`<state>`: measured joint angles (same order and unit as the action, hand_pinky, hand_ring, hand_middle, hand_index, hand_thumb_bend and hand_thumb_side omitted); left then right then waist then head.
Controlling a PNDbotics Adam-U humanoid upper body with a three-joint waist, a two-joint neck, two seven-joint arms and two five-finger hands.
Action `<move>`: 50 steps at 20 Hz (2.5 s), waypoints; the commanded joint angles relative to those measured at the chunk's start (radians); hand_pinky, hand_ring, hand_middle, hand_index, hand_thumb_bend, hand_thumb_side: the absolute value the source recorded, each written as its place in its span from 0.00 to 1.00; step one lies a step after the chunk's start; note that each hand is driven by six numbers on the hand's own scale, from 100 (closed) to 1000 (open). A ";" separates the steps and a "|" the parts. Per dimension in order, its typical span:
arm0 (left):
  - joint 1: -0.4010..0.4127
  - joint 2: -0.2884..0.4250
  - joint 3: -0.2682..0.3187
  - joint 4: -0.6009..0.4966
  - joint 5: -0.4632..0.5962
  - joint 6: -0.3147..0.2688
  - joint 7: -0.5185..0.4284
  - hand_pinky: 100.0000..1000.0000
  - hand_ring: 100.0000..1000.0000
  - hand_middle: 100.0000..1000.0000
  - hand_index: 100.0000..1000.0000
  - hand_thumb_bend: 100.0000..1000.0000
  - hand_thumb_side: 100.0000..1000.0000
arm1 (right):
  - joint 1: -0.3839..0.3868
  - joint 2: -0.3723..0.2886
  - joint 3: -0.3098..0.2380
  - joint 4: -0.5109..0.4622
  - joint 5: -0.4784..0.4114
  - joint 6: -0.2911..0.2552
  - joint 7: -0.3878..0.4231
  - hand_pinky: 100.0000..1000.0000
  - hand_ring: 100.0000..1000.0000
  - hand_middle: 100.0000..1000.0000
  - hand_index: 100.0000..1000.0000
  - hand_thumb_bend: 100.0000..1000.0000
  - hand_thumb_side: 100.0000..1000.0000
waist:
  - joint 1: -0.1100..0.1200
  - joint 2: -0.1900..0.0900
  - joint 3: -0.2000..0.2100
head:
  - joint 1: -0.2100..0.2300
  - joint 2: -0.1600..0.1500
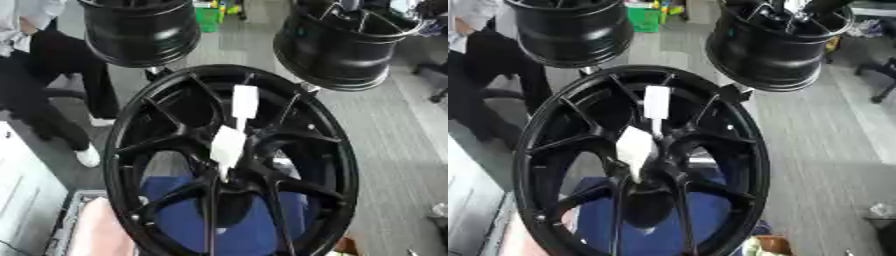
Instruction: Pull the pin out of the wheel hub.
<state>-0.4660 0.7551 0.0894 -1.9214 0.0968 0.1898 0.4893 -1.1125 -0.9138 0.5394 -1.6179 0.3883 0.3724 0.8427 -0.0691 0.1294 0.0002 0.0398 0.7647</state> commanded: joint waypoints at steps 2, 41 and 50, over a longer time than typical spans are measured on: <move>-0.010 0.024 0.003 -0.006 0.004 -0.001 -0.004 0.61 0.59 0.54 0.71 0.48 0.50 | -0.052 0.033 0.028 0.047 -0.007 0.014 0.062 0.89 0.88 0.88 0.93 0.00 0.45 | 0.006 -0.017 -0.003 | -0.006 0.005; -0.014 0.027 -0.015 0.011 0.018 0.003 -0.024 0.62 0.59 0.54 0.71 0.47 0.51 | -0.104 0.192 0.233 -0.029 -0.099 0.281 -0.017 0.88 0.86 0.85 0.91 0.00 0.54 | -0.009 0.005 0.013 | 0.017 -0.010; -0.017 0.021 -0.016 0.012 0.022 0.003 -0.024 0.62 0.59 0.54 0.71 0.47 0.51 | -0.084 0.211 0.243 -0.045 -0.119 0.334 -0.038 0.88 0.85 0.85 0.91 0.00 0.59 | -0.011 0.007 0.018 | 0.016 -0.010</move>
<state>-0.4665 0.7551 0.0705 -1.9031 0.1171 0.1942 0.4679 -1.1840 -0.6922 0.7928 -1.6500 0.2796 0.5526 0.6634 -0.0869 0.1487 0.0185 0.0570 0.7628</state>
